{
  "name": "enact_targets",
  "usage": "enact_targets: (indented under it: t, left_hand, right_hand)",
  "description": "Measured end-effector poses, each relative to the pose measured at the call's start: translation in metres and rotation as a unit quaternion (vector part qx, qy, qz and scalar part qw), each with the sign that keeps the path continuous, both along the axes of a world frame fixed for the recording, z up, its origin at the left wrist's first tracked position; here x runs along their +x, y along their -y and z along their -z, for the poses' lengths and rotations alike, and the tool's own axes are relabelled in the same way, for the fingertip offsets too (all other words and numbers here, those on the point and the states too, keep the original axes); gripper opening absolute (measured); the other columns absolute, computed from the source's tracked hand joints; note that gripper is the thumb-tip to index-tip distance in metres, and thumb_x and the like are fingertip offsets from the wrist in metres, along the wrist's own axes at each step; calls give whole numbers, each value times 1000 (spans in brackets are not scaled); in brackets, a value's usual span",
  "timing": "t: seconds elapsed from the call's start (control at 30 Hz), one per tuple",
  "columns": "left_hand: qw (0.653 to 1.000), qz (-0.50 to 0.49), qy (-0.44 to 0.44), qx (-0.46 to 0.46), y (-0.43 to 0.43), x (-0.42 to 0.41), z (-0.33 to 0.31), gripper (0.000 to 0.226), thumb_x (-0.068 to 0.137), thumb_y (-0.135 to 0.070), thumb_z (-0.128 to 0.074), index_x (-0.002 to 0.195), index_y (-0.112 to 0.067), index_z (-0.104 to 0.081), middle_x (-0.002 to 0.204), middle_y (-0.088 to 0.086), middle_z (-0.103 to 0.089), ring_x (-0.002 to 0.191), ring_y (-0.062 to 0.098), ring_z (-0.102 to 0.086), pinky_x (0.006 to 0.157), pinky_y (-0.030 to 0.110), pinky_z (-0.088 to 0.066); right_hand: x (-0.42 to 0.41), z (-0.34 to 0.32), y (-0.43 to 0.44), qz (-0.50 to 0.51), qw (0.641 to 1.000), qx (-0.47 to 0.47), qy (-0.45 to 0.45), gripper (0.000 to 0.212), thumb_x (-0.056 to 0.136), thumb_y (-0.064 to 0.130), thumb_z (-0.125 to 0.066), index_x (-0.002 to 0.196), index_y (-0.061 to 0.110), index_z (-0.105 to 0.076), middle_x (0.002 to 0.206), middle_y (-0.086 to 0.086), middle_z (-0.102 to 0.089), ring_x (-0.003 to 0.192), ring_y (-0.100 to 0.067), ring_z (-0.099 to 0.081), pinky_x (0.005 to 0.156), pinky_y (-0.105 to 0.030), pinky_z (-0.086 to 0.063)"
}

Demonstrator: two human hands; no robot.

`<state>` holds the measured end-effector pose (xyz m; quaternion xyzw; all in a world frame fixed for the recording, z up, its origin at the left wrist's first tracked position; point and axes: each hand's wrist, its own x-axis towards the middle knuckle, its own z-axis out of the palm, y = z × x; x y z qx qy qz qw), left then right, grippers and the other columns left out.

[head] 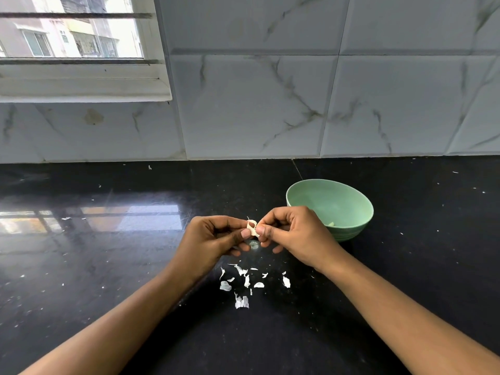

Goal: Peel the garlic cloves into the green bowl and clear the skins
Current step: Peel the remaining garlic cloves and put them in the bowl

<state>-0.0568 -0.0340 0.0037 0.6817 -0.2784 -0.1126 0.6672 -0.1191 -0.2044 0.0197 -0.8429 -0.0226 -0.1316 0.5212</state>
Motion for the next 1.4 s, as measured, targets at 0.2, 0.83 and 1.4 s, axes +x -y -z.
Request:
enact_targets:
  t: [0.2, 0.83, 1.4]
  left_hand:
    - [999, -4, 45, 4, 1, -1, 3, 19, 67, -16, -71, 86, -12, -73, 78, 3, -75, 69, 16, -72, 64, 20, -55]
    - [999, -22, 22, 26, 0, 1, 1, 14, 67, -23, -73, 80, -19, -74, 74, 7, -74, 65, 15, -71, 62, 26, -57]
    - [992, 4, -115, -52, 0, 1, -4, 19, 67, -18, -69, 82, -6, -71, 75, 15, -73, 64, 14, -71, 59, 20, -56]
  right_hand:
    - [1, 4, -3, 27, 999, -37, -10, 14, 88, 15, -65, 75, 16, -66, 63, 0, -66, 60, -15, -67, 56, -31, -58]
    - [0, 2, 2, 37, 985, -157, 53, 3, 81, 20, -73, 83, 21, -75, 63, 11, -67, 57, -2, -62, 58, -23, -53]
    - [1, 0, 1, -20, 927, -308, 214, 13, 88, 33, -52, 88, 21, -57, 84, 11, -56, 69, -10, -55, 58, -37, -50]
